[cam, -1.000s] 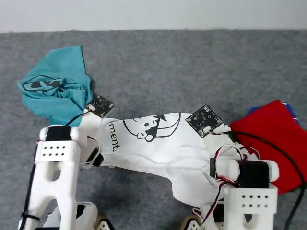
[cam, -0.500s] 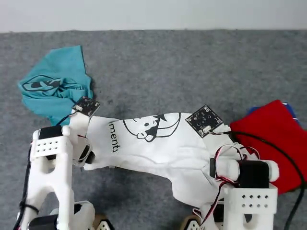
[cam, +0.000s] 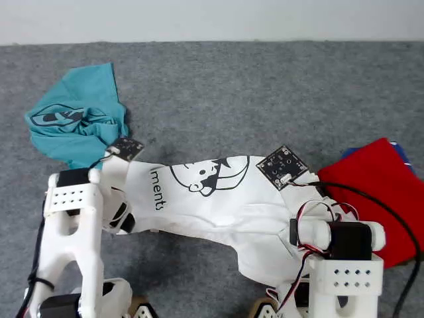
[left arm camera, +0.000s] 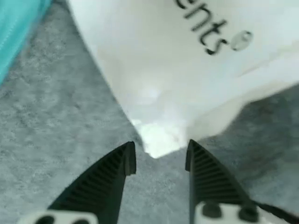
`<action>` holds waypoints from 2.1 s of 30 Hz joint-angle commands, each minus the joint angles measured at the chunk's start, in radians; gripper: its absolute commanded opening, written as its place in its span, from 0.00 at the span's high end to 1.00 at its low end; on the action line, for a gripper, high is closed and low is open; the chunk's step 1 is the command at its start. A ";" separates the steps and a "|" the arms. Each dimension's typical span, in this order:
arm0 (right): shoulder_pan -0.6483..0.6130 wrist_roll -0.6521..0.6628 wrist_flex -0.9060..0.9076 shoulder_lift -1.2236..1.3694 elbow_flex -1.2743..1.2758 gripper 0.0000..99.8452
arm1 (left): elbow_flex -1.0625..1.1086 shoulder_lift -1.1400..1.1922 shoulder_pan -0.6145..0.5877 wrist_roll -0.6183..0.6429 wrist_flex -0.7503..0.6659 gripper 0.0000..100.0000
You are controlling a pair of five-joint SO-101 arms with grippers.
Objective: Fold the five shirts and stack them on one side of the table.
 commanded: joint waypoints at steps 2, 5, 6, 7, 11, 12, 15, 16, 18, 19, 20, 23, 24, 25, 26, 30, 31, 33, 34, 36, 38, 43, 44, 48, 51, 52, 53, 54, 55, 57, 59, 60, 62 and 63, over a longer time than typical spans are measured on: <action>0.005 -0.008 0.042 -0.013 -0.003 0.99 | -0.028 0.002 0.055 -0.009 0.008 0.82; 0.004 -0.008 0.042 -0.013 -0.003 0.99 | -0.027 0.003 0.064 -0.009 -0.048 0.82; 0.004 -0.008 0.042 -0.015 -0.003 0.99 | -0.024 0.003 0.064 -0.009 -0.072 0.82; 0.004 -0.008 0.042 -0.015 -0.003 0.99 | -0.018 0.003 0.064 -0.009 -0.097 0.82; 0.004 -0.008 0.042 -0.018 -0.003 0.99 | 0.031 0.003 0.064 -0.009 -0.164 0.82; 0.004 -0.008 0.042 -0.018 -0.003 0.99 | 0.042 0.003 0.064 -0.009 -0.170 0.82; 0.004 -0.008 0.042 -0.018 -0.003 0.99 | 0.062 0.003 0.069 -0.009 -0.169 0.82; 0.004 -0.008 0.042 -0.018 -0.003 0.99 | 0.067 0.003 0.069 -0.009 -0.167 0.82; 0.004 -0.008 0.042 -0.018 -0.003 0.99 | 0.071 0.003 0.069 -0.009 -0.172 0.82; 0.004 -0.008 0.042 -0.018 -0.003 0.99 | 0.074 0.003 0.071 -0.009 -0.172 0.82; 0.004 -0.008 0.042 -0.018 -0.003 0.99 | 0.077 0.003 0.071 -0.011 -0.173 0.82; 0.004 -0.008 0.042 -0.018 -0.003 0.99 | 0.088 0.003 0.071 -0.011 -0.173 0.86; 0.004 -0.008 0.042 -0.018 -0.003 0.99 | 0.088 0.003 0.071 -0.011 -0.175 0.88; 0.004 -0.008 0.042 -0.018 -0.003 0.99 | 0.088 0.003 0.071 -0.011 -0.175 0.91; 0.004 -0.009 0.042 -0.018 -0.003 0.99 | 0.088 0.003 0.071 -0.011 -0.175 0.93; 0.004 -0.009 0.042 -0.018 -0.003 0.99 | 0.096 0.003 0.071 -0.009 -0.187 0.99; 0.004 -0.009 0.042 -0.018 -0.003 0.99 | 0.099 0.003 0.071 -0.009 -0.187 0.99; 0.004 -0.009 0.042 -0.018 -0.003 0.99 | 0.101 0.003 0.071 -0.009 -0.187 0.99; 0.004 -0.009 0.042 -0.018 -0.003 0.99 | 0.097 0.003 0.071 -0.008 -0.187 0.99; 0.002 -0.009 0.042 -0.018 -0.003 0.99 | 0.091 -0.006 0.071 -0.008 -0.187 0.99; 0.002 -0.009 0.042 -0.018 -0.003 0.99 | 0.048 -0.006 0.068 -0.003 -0.169 0.99; 0.002 -0.028 0.033 -0.018 -0.009 0.99 | -0.255 -0.006 0.064 0.084 -0.006 0.99; 0.007 -0.043 0.010 -0.019 -0.011 0.99 | -0.334 -0.006 0.069 0.101 0.034 0.99; 0.008 -0.098 -0.136 -0.019 -0.081 0.99 | -0.604 -0.005 0.072 0.140 0.141 0.99; 0.008 -0.150 -0.318 -0.018 -0.204 0.99 | -0.714 -0.005 0.072 0.155 0.173 0.99; 0.008 -0.167 -0.387 -0.013 -0.250 0.99 | -0.734 -0.005 0.072 0.155 0.178 0.99; 0.007 -0.187 -0.456 -0.010 -0.296 0.99 | -0.750 -0.006 0.072 0.155 0.180 0.99; 0.007 -0.210 -0.521 -0.008 -0.341 0.99 | -0.760 -0.006 0.072 0.155 0.180 0.99; 0.007 -0.232 -0.584 -0.008 -0.385 0.99 | -0.771 -0.008 0.072 0.155 0.180 0.99; 0.007 -0.256 -0.676 -0.008 -0.483 0.99 | -0.805 -0.008 0.072 0.157 0.183 0.99; 0.007 -0.261 -0.699 -0.005 -0.592 0.99 | -0.878 -0.011 0.072 0.164 0.213 0.99; 0.008 -0.261 -0.693 0.002 -0.651 0.99 | -0.931 -0.018 0.072 0.186 0.241 0.99; 0.013 -0.261 -0.671 0.022 -0.764 0.99 | -1.050 -0.048 0.072 0.229 0.288 0.99; 0.013 -0.261 -0.653 0.035 -0.818 0.99 | -1.109 -0.066 0.072 0.241 0.315 0.99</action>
